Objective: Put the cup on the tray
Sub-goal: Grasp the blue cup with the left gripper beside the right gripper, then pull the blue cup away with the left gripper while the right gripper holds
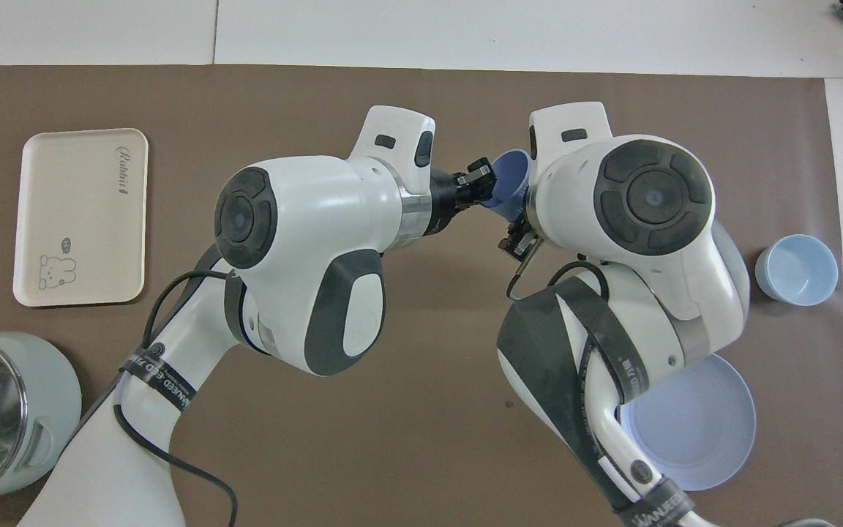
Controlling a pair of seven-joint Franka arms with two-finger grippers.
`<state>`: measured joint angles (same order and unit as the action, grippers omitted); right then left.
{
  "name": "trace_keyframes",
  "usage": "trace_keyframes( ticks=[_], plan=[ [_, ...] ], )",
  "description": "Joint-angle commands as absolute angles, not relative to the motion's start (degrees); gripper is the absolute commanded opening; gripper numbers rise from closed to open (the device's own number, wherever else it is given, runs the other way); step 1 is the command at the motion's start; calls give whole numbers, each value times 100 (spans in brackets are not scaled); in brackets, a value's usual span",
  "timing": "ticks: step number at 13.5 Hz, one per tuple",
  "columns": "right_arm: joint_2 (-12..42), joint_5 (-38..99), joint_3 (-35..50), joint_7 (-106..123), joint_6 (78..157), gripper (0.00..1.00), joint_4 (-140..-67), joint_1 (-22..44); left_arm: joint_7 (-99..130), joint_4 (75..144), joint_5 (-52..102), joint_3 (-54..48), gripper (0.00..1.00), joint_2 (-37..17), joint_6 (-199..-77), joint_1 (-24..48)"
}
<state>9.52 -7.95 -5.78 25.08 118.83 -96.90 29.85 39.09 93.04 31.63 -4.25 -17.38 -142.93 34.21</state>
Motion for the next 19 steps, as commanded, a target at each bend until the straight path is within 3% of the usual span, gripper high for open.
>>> trace_keyframes(
  ticks=[1,9,15,19],
  plan=[
    [984,-905,-571,2391,11848,0,-9562,2962,3841,8967,3023,-343,0,-1784,-13739,3340],
    [993,-871,-571,2382,11883,0,-9571,2901,3832,7885,3033,-308,0,-1899,-12237,2147],
    [993,-3,-580,2460,12997,0,-9808,2216,3507,7997,1549,-290,0,-1670,-12006,811],
    [993,1752,-589,4002,13535,0,-10036,1549,1990,8761,1398,-290,0,-1337,-12146,-121]
  ],
)
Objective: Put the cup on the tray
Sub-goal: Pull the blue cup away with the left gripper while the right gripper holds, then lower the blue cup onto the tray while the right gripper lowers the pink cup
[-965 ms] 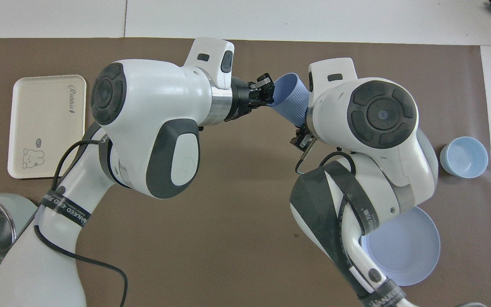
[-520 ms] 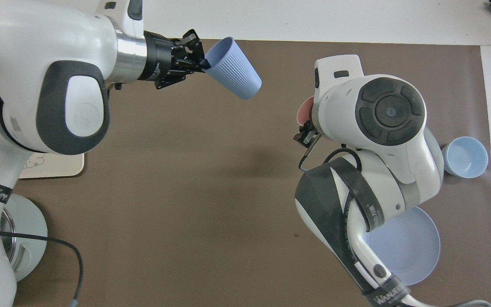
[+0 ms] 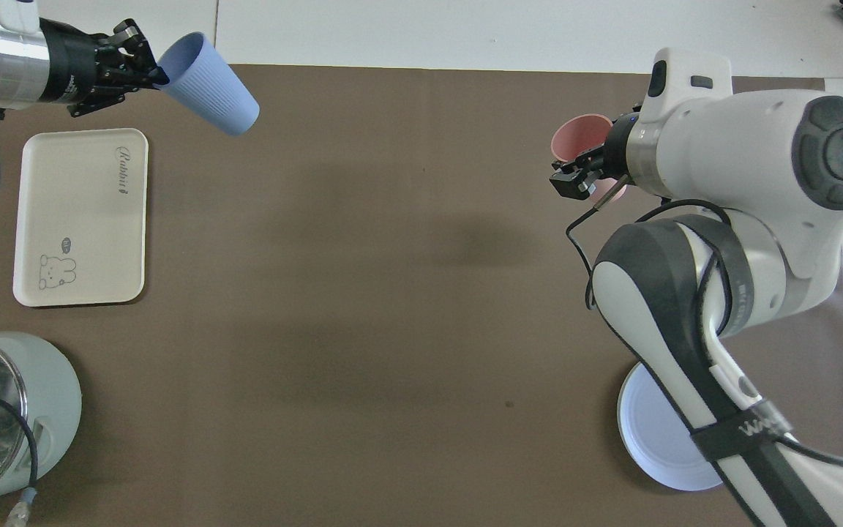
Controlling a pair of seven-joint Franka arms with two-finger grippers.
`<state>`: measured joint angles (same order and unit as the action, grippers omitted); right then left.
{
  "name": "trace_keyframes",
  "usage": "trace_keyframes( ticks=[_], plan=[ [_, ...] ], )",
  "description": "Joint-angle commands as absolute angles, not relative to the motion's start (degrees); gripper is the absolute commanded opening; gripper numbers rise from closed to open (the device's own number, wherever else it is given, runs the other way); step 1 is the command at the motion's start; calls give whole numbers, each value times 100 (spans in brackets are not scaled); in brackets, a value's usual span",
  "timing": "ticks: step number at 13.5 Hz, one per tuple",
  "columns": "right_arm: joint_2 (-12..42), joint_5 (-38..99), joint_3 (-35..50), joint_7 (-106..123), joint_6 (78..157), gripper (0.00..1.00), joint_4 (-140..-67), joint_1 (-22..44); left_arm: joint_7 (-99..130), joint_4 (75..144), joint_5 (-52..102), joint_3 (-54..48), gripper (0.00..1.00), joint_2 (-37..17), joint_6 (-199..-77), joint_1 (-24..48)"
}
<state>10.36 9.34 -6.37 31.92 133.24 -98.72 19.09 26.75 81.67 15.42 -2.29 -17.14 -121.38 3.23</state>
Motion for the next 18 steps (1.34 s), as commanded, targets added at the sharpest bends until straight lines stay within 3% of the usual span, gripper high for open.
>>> trace_keyframes(
  ticks=[1,3,6,10,18],
  plan=[
    [984,2245,-580,4591,13544,0,-10098,1329,1551,8980,1397,-281,0,-1249,-12225,-367],
    [967,3387,-589,5900,13614,0,-10326,864,855,9647,1397,-272,0,-1003,-12802,-649],
    [993,5380,-589,7483,14420,0,-10897,598,546,10544,1397,-272,0,-835,-14102,-1036],
    [1405,8089,-589,10206,14827,0,-11118,353,-438,11178,1406,-281,0,-879,-15106,-1564],
    [1783,9992,-589,12398,14548,0,-11478,89,-721,11689,1415,-290,0,-1493,-16751,-1846]
  ],
)
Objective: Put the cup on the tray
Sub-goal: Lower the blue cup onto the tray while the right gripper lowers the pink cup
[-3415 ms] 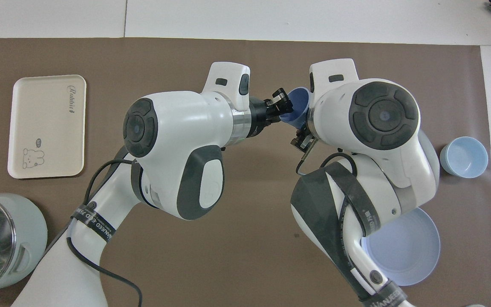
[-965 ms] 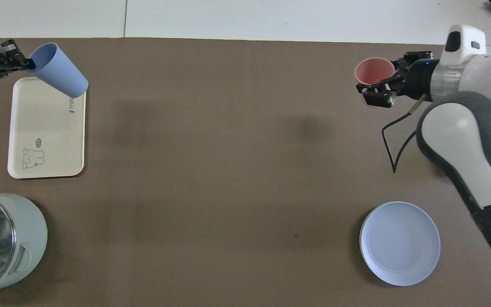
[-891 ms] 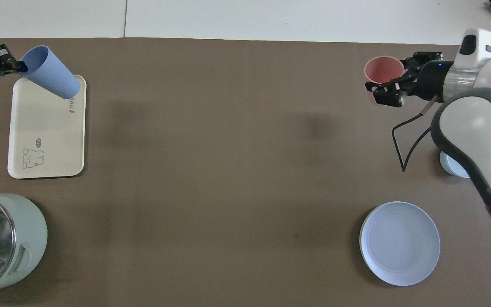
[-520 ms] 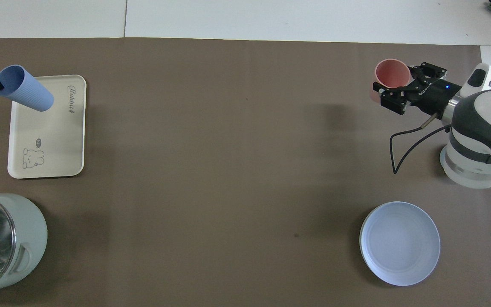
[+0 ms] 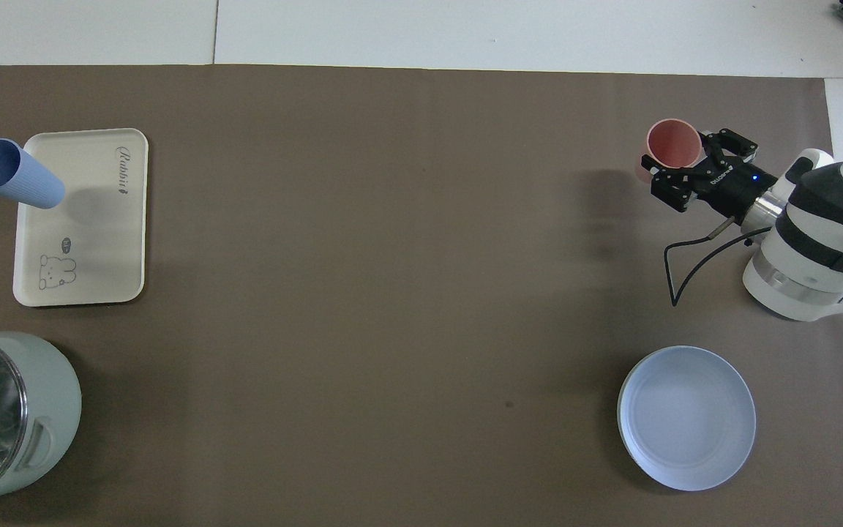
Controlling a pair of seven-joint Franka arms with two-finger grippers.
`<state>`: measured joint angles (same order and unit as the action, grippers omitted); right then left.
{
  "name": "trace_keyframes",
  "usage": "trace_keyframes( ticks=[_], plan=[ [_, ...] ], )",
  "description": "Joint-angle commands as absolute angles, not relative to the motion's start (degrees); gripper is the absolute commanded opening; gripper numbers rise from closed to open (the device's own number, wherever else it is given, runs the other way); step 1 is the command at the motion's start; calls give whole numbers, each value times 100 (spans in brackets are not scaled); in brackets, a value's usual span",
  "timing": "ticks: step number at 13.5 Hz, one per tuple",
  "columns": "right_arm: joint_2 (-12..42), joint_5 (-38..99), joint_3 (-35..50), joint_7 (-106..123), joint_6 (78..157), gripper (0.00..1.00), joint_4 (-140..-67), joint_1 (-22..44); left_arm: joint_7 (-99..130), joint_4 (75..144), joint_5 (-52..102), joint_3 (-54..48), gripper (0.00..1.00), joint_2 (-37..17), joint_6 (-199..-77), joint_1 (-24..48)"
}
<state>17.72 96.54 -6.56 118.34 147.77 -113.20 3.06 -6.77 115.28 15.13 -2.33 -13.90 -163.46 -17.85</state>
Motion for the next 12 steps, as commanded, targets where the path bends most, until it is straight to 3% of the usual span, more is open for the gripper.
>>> trace_keyframes(
  ticks=[1,12],
  plan=[
    [1871,10237,-589,12636,14346,0,-11479,-17,-712,11689,1415,-290,0,-1555,-16874,-1846],
    [2039,11153,-580,13395,14168,0,-11646,35,-712,11900,1494,-290,0,-1600,-17077,-1863]
  ],
)
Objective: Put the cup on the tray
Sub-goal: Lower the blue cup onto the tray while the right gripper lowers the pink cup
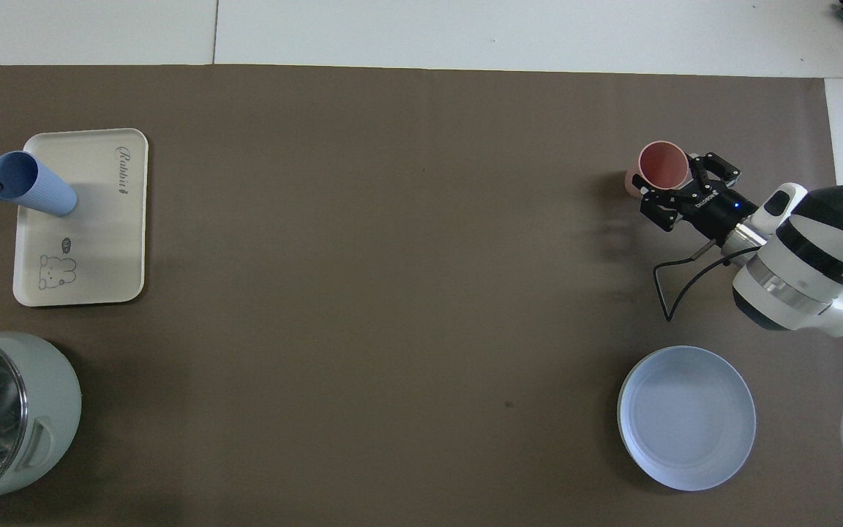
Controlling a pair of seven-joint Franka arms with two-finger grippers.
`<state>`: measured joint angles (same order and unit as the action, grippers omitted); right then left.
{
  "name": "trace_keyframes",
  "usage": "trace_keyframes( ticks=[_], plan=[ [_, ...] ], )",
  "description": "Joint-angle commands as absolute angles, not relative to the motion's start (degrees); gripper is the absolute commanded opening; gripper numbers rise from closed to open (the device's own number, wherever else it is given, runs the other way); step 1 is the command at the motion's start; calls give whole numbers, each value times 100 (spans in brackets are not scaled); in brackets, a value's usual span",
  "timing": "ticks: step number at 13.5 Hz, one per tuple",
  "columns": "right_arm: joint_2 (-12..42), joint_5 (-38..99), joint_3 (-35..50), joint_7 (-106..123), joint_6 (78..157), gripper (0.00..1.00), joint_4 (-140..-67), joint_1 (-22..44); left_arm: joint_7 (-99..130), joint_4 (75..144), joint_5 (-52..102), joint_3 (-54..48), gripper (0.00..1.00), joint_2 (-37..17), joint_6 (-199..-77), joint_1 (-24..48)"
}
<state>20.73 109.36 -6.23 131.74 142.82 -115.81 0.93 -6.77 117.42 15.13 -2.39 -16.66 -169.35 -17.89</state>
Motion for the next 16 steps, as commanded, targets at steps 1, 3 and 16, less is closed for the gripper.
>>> trace_keyframes(
  ticks=[1,3,16],
  plan=[
    [2039,11153,-589,13395,14168,0,-11646,35,-712,11909,1494,-290,0,-1600,-17068,-1863],
    [2013,11153,-589,13395,14177,99,-11672,35,-703,11900,1494,-290,0,-1600,-17060,-1863],
    [1151,10734,-589,12894,16348,100,-11593,853,-677,11392,1494,-290,64,-1600,-16166,-1881]
  ],
)
